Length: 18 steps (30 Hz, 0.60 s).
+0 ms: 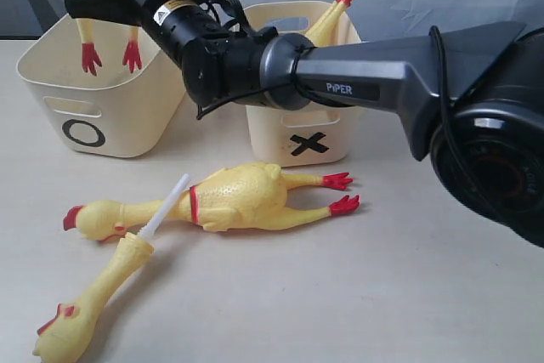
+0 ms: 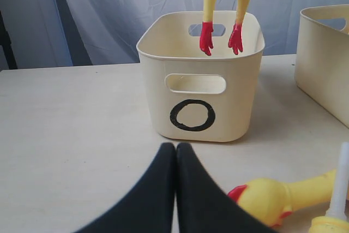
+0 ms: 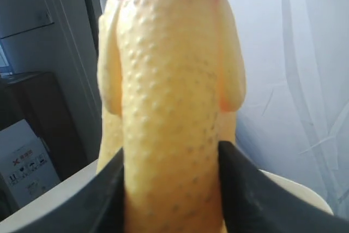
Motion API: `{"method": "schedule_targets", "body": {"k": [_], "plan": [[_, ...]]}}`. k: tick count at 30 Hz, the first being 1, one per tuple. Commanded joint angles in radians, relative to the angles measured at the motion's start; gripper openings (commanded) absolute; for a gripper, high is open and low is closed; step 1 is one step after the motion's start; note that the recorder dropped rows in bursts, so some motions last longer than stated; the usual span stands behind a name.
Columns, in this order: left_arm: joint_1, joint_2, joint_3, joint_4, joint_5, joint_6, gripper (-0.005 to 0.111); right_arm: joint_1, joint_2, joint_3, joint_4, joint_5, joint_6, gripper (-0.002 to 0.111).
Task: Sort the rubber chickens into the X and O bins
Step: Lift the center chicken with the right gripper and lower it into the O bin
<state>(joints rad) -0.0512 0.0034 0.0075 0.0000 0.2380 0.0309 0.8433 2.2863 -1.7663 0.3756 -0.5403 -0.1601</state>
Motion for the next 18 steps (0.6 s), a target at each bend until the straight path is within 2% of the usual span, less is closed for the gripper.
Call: {"method": "schedule_targets", "body": {"k": [1,6,7,9,14,17,18], "plan": [[-0.011,-0.003,-0.007,0.000,-0.007,-0.002,0.000,-0.006,-0.010,-0.016,-0.011,-0.044,-0.003,-0.001],[-0.011,-0.003,-0.007,0.000,-0.007,-0.002,0.000,-0.006,-0.010,-0.016,-0.009,-0.045,-0.003,0.000],[-0.011,-0.003,-0.007,0.000,-0.007,-0.002,0.000,-0.006,-0.010,-0.016,-0.009,-0.045,-0.003,0.003],[-0.011,-0.003,-0.007,0.000,-0.007,-0.002,0.000,-0.006,-0.010,-0.016,-0.009,-0.045,0.019,0.016],[-0.011,-0.003,-0.007,0.000,-0.007,-0.002,0.000,-0.006,-0.010,-0.016,-0.009,-0.052,0.076,0.068],[-0.011,-0.003,-0.007,0.000,-0.007,-0.002,0.000,-0.006,-0.010,-0.016,-0.009,-0.046,0.076,0.062],[-0.011,-0.003,-0.007,0.000,-0.007,-0.002,0.000,-0.006,-0.010,-0.016,-0.009,-0.045,0.076,0.056]]}}
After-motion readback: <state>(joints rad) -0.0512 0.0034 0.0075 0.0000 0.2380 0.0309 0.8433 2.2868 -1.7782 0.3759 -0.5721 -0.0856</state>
